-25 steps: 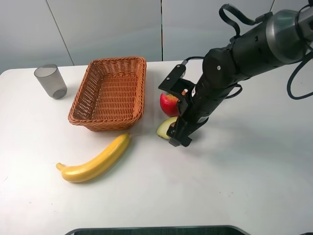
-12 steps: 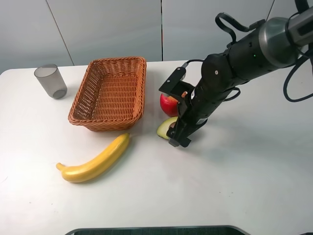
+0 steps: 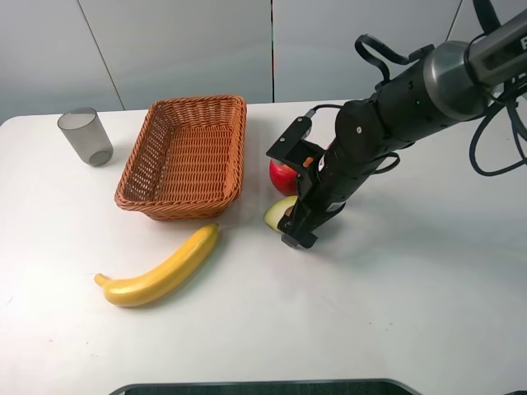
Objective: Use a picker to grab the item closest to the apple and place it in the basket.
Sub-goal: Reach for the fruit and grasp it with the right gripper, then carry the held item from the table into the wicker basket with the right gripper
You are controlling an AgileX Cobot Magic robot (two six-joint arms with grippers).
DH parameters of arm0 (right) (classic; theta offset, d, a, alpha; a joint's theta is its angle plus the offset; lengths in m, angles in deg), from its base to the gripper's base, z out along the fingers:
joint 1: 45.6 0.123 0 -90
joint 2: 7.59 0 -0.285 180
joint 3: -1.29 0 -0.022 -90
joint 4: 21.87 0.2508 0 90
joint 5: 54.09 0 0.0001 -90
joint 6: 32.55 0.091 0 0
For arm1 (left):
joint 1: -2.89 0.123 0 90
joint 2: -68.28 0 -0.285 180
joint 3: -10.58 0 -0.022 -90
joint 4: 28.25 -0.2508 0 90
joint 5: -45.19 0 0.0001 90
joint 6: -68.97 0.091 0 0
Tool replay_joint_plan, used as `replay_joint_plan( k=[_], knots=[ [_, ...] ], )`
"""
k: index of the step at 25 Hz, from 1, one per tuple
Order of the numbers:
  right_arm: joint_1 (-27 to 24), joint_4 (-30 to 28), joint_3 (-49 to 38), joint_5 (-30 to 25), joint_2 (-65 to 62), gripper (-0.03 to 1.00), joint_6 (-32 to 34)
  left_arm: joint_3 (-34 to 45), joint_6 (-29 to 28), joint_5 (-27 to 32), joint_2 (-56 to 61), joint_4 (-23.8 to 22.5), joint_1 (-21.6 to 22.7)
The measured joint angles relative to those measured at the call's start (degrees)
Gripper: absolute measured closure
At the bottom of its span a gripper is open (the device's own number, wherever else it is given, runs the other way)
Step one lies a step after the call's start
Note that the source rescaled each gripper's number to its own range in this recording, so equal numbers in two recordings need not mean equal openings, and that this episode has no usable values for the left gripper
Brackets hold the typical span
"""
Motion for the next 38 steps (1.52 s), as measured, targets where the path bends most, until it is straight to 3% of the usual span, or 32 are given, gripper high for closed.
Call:
replay_joint_plan(
  k=[10,11,12,13,14,38],
  knots=[
    [0.0,1.32,0.21,0.61,1.09,-0.03,0.82,0.0,0.0,0.0,0.0,0.0,0.0],
    [0.0,1.32,0.21,0.61,1.13,0.06,0.82,0.0,0.0,0.0,0.0,0.0,0.0],
    [0.0,1.32,0.21,0.61,1.13,0.33,0.82,0.0,0.0,0.0,0.0,0.0,0.0],
    [0.0,1.32,0.21,0.61,1.23,0.79,0.82,0.0,0.0,0.0,0.0,0.0,0.0],
    [0.0,1.32,0.21,0.7,1.22,0.97,0.82,0.0,0.0,0.0,0.0,0.0,0.0],
    [0.0,1.32,0.28,0.59,1.22,0.94,0.82,0.0,0.0,0.0,0.0,0.0,0.0]
  ],
)
